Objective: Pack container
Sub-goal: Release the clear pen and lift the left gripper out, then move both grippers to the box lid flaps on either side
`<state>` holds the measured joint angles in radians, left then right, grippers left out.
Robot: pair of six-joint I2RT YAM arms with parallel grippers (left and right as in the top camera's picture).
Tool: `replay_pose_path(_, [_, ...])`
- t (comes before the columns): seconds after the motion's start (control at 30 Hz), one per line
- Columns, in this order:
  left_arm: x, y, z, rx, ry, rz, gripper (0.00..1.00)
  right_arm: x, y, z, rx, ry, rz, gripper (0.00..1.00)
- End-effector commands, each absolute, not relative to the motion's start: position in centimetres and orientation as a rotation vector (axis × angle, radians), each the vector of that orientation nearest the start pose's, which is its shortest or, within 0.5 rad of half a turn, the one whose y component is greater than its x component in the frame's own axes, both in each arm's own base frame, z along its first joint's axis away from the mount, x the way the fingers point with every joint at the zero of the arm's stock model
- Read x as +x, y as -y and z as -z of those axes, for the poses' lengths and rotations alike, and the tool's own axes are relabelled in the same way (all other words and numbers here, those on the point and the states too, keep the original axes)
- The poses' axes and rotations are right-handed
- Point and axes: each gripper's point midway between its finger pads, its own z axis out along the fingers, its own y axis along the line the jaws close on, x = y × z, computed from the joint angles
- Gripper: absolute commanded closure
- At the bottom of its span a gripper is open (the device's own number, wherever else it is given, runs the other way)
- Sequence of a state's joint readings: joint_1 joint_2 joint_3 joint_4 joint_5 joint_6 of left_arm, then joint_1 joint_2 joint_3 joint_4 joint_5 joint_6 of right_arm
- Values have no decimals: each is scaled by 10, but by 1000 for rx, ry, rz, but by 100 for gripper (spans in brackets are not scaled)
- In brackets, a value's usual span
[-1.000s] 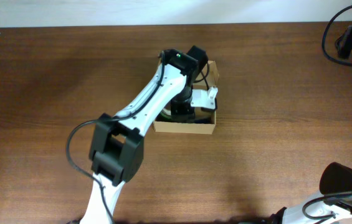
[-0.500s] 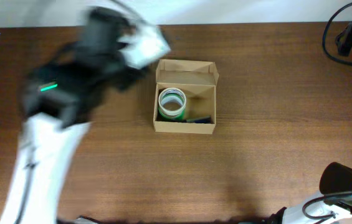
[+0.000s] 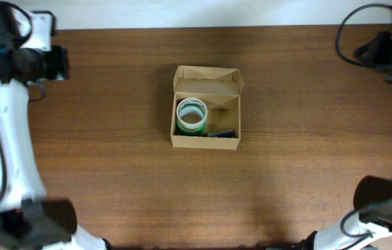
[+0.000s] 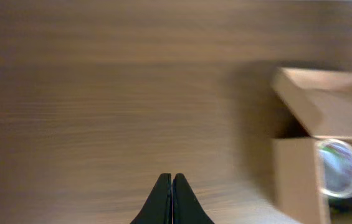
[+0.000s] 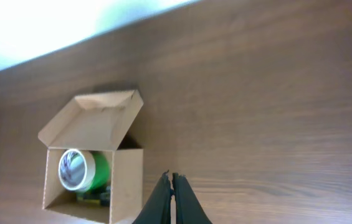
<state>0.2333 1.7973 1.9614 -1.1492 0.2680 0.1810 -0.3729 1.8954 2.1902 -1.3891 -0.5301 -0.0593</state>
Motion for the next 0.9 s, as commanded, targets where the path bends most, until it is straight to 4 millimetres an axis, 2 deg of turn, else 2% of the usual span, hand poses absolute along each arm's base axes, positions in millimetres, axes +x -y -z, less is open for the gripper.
replay_pose_path(0.0, [465,-3,-229,84,-2508,695,98,437,48,-244,243,-2585,-767,96])
replay_pose_path(0.1, [481,16,-195,61,-2531,868,98,445,32,-215,237,-2568,-952,96])
replay_pose_path(0.2, [492,28,-160,16,-2579,945,98,448,17,-182,247,-2577,-1080,96])
replay_pose_path(0.33, [500,52,-118,12,-2646,998,98,449,0,-135,266,-2662,-1152,96])
replay_pose_path(0.5, [500,88,-76,52,-2716,1049,98,448,-31,-87,248,-2768,-1229,96])
replay_pose_path(0.63, [499,111,-55,50,-2762,1062,98,449,-58,-62,184,-2817,-1258,96])
replay_pose_path(0.87, [502,135,-36,55,-2789,1041,98,454,-100,-33,84,-2849,-1277,96])
